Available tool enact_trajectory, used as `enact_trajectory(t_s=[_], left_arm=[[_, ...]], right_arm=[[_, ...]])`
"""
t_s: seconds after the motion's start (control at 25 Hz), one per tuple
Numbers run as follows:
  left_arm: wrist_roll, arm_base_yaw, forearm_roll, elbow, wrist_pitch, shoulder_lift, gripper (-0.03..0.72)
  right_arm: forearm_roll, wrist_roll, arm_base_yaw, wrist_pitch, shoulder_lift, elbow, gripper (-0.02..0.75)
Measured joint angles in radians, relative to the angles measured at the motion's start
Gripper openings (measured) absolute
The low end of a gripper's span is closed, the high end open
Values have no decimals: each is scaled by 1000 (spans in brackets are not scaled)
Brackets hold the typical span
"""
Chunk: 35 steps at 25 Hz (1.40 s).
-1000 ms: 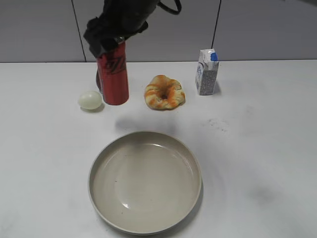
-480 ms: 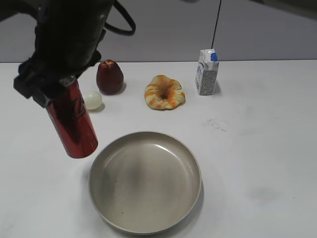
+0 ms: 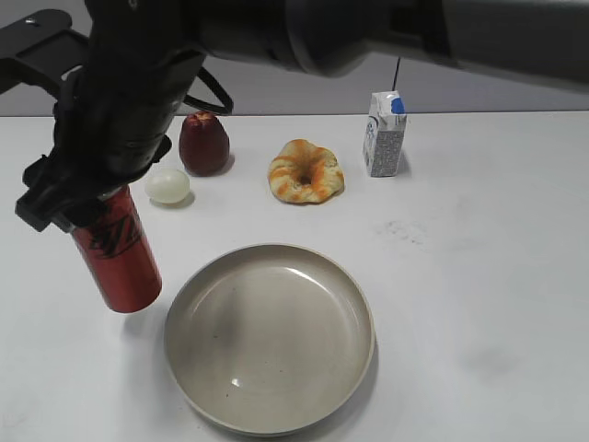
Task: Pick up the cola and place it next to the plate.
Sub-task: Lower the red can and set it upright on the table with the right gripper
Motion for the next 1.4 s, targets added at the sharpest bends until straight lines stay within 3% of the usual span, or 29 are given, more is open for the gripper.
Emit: enact_trajectory(t_s=[0.6,0.84,1.12,1.28,1.4], left_arm=[[0,0,0,0,0,0,237],[0,0,0,0,0,0,237],[0,0,0,0,0,0,237],[0,0,0,0,0,0,237],[0,0,0,0,0,0,237]], right_arm=[[3,8,2,-35,89,2,524],[11,22,2,-6,93,-37,647],[-40,82,0,70,30,-137,661],[-95,129,-43,147,-81,-143,661],[-118,170,-122,216,-173,-145,657]])
